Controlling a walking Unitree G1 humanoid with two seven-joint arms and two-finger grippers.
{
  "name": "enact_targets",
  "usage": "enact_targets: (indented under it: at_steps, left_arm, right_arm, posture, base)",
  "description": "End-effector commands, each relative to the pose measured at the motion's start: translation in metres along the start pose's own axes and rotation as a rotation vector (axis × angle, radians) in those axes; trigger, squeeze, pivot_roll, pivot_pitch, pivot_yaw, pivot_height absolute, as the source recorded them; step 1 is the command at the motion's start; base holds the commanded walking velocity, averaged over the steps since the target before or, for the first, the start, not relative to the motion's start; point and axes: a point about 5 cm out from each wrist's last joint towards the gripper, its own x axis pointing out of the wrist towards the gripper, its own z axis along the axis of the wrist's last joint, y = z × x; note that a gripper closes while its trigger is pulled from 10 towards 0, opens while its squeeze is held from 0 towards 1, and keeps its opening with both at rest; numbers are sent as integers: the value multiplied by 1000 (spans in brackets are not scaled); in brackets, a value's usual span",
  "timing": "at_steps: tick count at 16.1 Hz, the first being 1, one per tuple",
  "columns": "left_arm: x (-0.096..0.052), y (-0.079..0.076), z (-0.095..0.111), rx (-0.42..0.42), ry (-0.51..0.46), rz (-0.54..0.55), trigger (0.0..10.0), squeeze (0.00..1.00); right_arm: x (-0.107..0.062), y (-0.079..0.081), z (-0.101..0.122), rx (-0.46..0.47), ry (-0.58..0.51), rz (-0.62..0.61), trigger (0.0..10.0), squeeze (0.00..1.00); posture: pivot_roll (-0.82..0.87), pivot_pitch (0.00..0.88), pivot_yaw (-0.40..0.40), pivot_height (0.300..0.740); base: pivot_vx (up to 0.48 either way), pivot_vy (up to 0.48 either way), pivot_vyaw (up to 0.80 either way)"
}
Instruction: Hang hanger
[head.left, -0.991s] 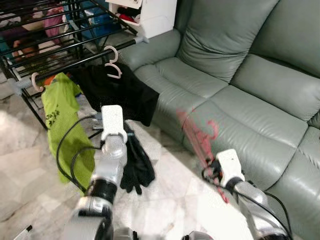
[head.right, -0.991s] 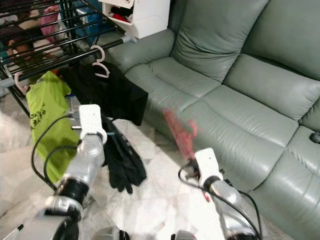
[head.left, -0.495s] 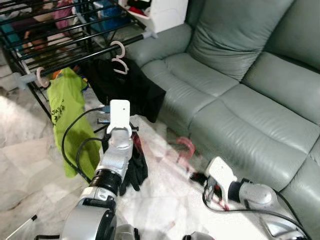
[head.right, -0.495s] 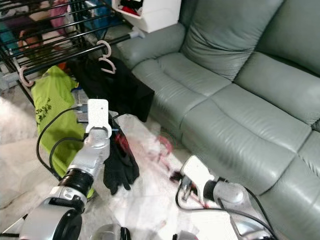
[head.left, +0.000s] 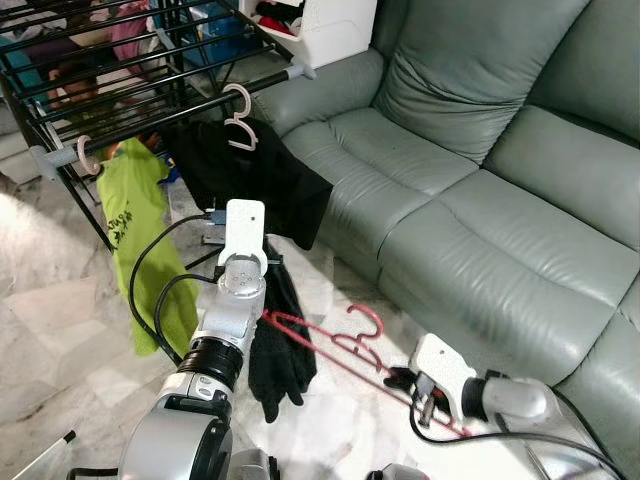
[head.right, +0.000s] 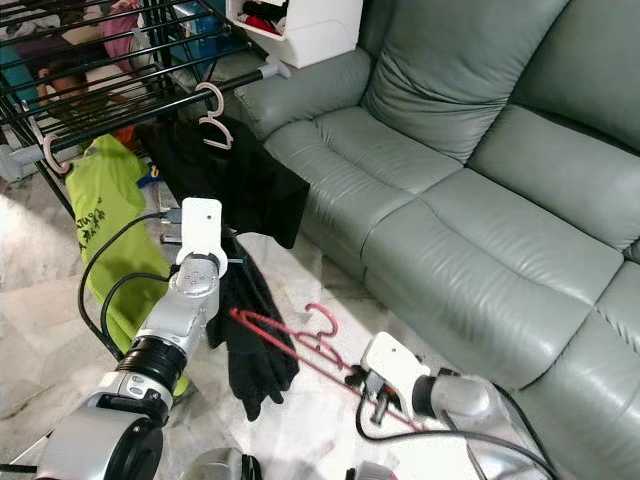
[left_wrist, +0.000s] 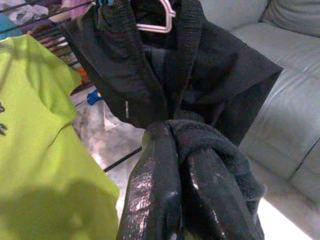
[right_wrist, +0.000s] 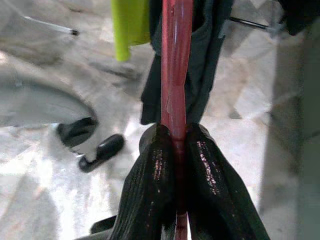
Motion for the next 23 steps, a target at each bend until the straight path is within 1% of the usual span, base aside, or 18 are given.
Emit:
enact_targets:
  at_steps: [1,3,4,5,6,7,9,10,11,12,14,16,17,18,19,21,22,23]
  left_arm:
    - [1,5,19,0,-69,-39,10000,0]
    - [0,4,20,22,-77,-72,10000,0]
    - [-2,1,20,70,-108,-125,10000,0]
    - [-2,-1,21,74,-103,-144,10000,0]
    - [-3,-3,23,105,-122,-166,10000,0]
    - [-4,-5,23,162,-130,-168,10000,0]
    - [-3,-7,22,220,-132,-138,10000,0]
    - [-2,-7,22,271,-159,-95,10000,0]
    - [-2,-9,22,274,-163,-108,10000,0]
    - [-3,-13,20,276,-161,-154,10000,0]
    - [-4,-14,18,321,-167,-148,10000,0]
    - [-3,-14,15,359,-167,-146,10000,0]
    - [-2,-13,14,377,-172,-139,10000,0]
    - [-2,-13,14,384,-171,-155,10000,0]
    - [-2,-13,14,392,-168,-160,10000,0]
    - [2,-6,11,414,-134,-107,10000,0]
    - [7,6,7,409,-86,-18,10000,0]
    - [9,14,5,403,-55,39,10000,0]
  right_arm:
    - [4,-7,7,-24,-29,-45,10000,0]
    - [5,-9,8,-49,-30,-64,10000,0]
    - [7,-12,11,-68,-37,-79,10000,0]
    - [7,-14,12,-79,-43,-93,10000,0]
    - [7,-15,13,-92,-43,-103,10000,0]
    - [7,-15,14,-98,-49,-104,10000,0]
    - [7,-13,17,-89,-67,-90,10000,0]
    - [6,-11,20,-102,-81,-77,10000,0]
    - [6,-13,21,-120,-79,-101,10000,0]
    - [6,-16,22,-146,-73,-131,10000,0]
    - [7,-16,24,-164,-77,-130,10000,0]
    - [6,-13,35,-164,-120,-108,10000,0]
    - [6,-14,38,-168,-131,-118,10000,0]
    - [7,-21,38,-176,-127,-177,10000,0]
    - [6,-25,35,-193,-105,-199,10000,0]
    - [5,-33,30,-205,-75,-258,10000,0]
    - [3,-34,31,-186,-82,-264,10000,0]
    - [3,-34,30,-186,-79,-265,10000,0]
  posture:
    - [-22,0,50,740]
    - [-18,0,49,740]
    - [-18,0,48,740]
    - [-19,0,47,740]
    - [-20,0,49,740]
    - [-20,0,49,740]
    - [-27,0,52,740]
    - [-36,0,56,740]
    - [-38,0,57,740]
    - [-38,0,57,740]
    - [-40,0,62,740]
    - [-40,0,69,740]
    - [-41,0,71,740]
    - [-41,0,69,740]
    - [-41,0,69,740]
    - [-36,0,67,740]
    - [-36,0,67,740]
    - [-36,0,69,740]
  base:
    - [0,0,0]
    - [0,0,0]
    - [0,0,0]
    - [0,0,0]
    - [0,0,0]
    - [0,0,0]
    - [0,0,0]
    - [0,0,0]
    - [0,0,0]
    - [0,0,0]
    - [0,0,0]
    - [0,0,0]
    - [0,0,0]
    - [0,0,0]
    - [0,0,0]
    - [0,0,0]
    - [0,0,0]
    - [0,0,0]
